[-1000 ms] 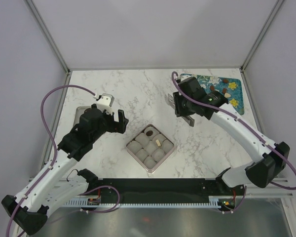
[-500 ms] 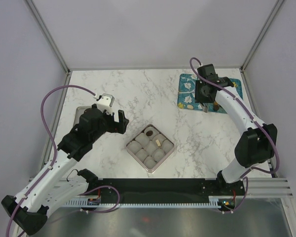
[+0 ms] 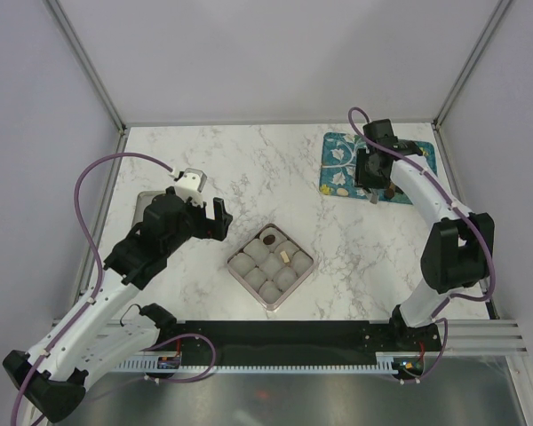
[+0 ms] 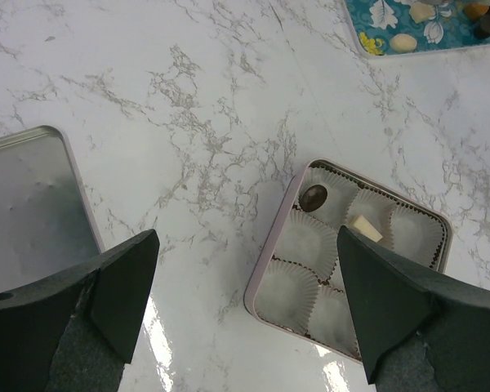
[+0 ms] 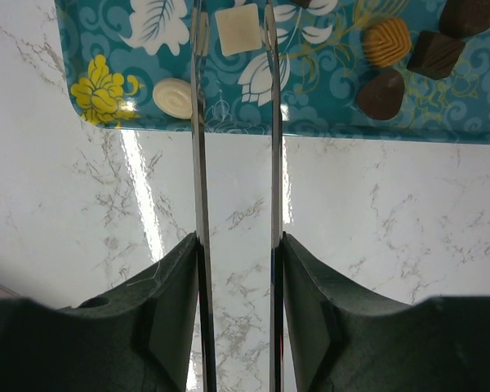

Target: Pack the chocolate

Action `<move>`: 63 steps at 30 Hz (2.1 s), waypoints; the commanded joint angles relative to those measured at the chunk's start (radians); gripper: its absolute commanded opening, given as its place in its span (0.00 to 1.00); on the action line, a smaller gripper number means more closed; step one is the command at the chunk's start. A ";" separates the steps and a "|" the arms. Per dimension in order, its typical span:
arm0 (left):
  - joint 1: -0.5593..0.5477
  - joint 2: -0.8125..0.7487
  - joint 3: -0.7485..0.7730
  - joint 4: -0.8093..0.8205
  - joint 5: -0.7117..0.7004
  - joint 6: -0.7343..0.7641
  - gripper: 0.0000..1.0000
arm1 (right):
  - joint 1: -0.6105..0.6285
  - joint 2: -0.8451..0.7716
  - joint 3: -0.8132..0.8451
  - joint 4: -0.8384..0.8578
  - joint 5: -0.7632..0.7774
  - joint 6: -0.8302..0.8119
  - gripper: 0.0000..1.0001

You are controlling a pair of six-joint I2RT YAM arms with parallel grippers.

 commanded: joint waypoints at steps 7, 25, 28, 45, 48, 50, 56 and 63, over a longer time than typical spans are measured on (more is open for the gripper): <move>0.000 0.002 0.022 0.020 0.007 -0.007 0.98 | -0.014 0.016 -0.077 0.067 -0.029 0.009 0.50; 0.000 0.002 0.022 0.020 0.005 -0.007 0.98 | -0.025 -0.030 -0.086 0.096 -0.123 0.004 0.37; 0.000 0.002 0.021 0.020 0.008 -0.006 0.98 | -0.015 -0.069 -0.077 0.078 -0.137 0.006 0.34; 0.000 -0.002 0.021 0.020 -0.010 0.007 0.98 | 0.408 -0.336 -0.141 -0.031 -0.265 0.041 0.32; 0.000 -0.012 0.021 0.020 -0.027 0.007 0.98 | 0.517 -0.350 -0.178 -0.016 -0.284 0.082 0.32; 0.000 -0.018 0.019 0.020 -0.039 0.007 0.98 | 0.582 -0.346 -0.198 -0.010 -0.256 0.107 0.32; 0.000 -0.027 0.016 0.020 -0.047 0.004 0.98 | 0.739 -0.323 -0.229 0.015 -0.213 0.175 0.32; 0.000 -0.030 0.016 0.020 -0.047 0.002 0.98 | 0.792 -0.300 -0.252 0.035 -0.186 0.202 0.34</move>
